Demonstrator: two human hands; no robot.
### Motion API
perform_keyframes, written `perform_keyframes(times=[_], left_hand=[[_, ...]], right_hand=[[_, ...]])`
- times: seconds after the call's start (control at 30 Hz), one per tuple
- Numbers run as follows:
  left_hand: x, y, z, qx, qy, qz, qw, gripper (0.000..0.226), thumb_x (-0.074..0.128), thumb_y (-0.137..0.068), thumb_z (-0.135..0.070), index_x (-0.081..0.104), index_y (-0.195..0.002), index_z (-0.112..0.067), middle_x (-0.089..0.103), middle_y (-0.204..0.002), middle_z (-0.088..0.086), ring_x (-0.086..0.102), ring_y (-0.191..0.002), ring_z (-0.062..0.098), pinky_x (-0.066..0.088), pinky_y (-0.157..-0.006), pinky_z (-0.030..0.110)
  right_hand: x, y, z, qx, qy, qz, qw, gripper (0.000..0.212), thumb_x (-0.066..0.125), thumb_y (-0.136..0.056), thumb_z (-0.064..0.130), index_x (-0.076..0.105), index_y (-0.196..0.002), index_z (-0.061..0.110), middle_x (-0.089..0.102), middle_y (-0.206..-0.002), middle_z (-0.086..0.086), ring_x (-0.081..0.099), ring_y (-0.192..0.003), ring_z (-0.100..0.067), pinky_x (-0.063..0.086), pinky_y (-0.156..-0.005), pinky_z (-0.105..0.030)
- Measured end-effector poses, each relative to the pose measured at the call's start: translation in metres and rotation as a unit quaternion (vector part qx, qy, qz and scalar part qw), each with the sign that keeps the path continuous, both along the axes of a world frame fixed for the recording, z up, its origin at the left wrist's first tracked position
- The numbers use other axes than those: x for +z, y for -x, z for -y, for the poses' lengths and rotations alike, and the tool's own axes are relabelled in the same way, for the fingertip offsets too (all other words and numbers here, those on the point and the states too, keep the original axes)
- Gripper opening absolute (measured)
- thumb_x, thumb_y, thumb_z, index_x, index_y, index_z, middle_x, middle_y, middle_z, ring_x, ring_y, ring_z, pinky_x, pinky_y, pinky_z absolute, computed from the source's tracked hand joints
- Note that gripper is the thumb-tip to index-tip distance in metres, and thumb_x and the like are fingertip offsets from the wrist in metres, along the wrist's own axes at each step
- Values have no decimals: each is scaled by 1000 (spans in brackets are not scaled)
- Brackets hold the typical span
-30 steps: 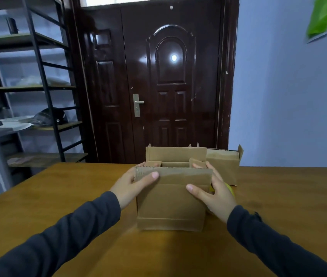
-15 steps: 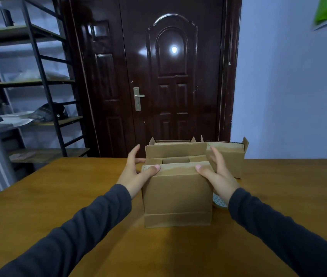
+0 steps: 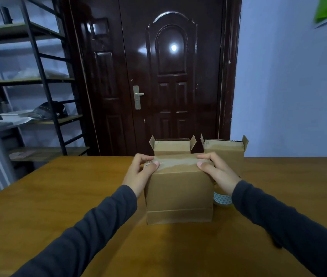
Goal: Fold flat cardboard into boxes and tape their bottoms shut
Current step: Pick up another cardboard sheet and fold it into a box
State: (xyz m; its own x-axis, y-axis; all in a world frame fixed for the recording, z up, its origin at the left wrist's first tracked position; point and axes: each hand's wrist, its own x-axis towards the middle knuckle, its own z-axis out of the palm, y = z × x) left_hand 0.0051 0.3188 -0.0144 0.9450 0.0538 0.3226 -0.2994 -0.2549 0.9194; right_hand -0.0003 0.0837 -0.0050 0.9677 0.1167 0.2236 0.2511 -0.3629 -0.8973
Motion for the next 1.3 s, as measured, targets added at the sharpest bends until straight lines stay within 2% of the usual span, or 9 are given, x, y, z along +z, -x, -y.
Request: perform_keyframes(times=[0.13, 0.37, 0.47, 0.57, 0.7, 0.9, 1.0, 1.1, 1.3], left_hand=[[-7, 4, 18, 14, 161, -34, 986, 24, 59, -90, -22, 56, -112, -15, 59, -107, -1, 57, -90, 14, 43, -66, 24], [-6, 1, 31, 53, 210, 8, 976, 44, 58, -69, -29, 56, -108, -8, 59, -93, -3, 54, -79, 8, 41, -61, 21], [-7, 3, 30, 54, 205, 25, 977, 45, 56, -66, -28, 56, -106, -7, 58, -93, -2, 54, -79, 8, 44, -57, 13], [-11, 9, 28, 46, 208, 18, 977, 43, 56, -67, -29, 56, -105, -8, 57, -95, -1, 54, -81, 10, 42, -62, 21], [-29, 21, 23, 46, 231, -14, 972, 33, 58, -73, -28, 57, -102, -10, 57, -97, -1, 52, -83, 13, 39, -64, 27], [-30, 15, 25, 57, 226, -1, 972, 36, 53, -68, -32, 59, -97, -11, 58, -93, -4, 52, -84, 11, 38, -67, 25], [-23, 4, 25, 47, 214, 16, 976, 34, 54, -68, -30, 59, -96, -11, 58, -91, -4, 53, -83, 10, 38, -66, 24], [-20, -11, 21, 40, 200, 25, 979, 26, 53, -69, -28, 61, -90, -14, 58, -90, -4, 53, -82, 11, 40, -67, 24], [-22, -31, 23, 61, 205, 55, 975, 16, 52, -71, -25, 63, -83, -24, 60, -92, -6, 53, -88, 12, 41, -73, 26]], right_hand=[[-8, 3, -9, -11, -100, -15, 995, 23, 48, -96, 27, 53, -118, 31, 43, -134, 0, 42, -124, -21, 35, -108, -44], [-13, 7, -16, -22, -230, -58, 971, 21, 54, -92, 22, 62, -105, 36, 50, -121, 7, 48, -119, -24, 38, -107, -49], [-15, 10, -16, -28, -236, -57, 970, 22, 54, -91, 21, 63, -105, 35, 51, -118, 6, 50, -115, -24, 40, -105, -49], [-19, 11, -17, -42, -221, -48, 973, 22, 52, -91, 21, 60, -102, 38, 47, -112, 15, 48, -112, -19, 42, -101, -44], [-25, 18, -17, -43, -203, -42, 977, 21, 52, -92, 21, 57, -102, 38, 40, -104, 21, 43, -98, -6, 39, -83, -32], [-24, 17, -19, -45, -206, -51, 976, 19, 52, -92, 24, 59, -104, 37, 46, -111, 14, 46, -109, -14, 39, -96, -37], [-25, 13, -18, -42, -218, -52, 974, 18, 51, -92, 25, 59, -102, 38, 46, -107, 18, 47, -106, -10, 41, -93, -36], [-28, 12, -21, -38, -217, -48, 974, 18, 52, -91, 30, 59, -104, 41, 47, -116, 11, 48, -108, -15, 44, -94, -37], [-22, 4, -23, -35, -195, -26, 980, 27, 53, -72, 46, 60, -97, 53, 45, -131, 3, 46, -121, -21, 39, -106, -49]])
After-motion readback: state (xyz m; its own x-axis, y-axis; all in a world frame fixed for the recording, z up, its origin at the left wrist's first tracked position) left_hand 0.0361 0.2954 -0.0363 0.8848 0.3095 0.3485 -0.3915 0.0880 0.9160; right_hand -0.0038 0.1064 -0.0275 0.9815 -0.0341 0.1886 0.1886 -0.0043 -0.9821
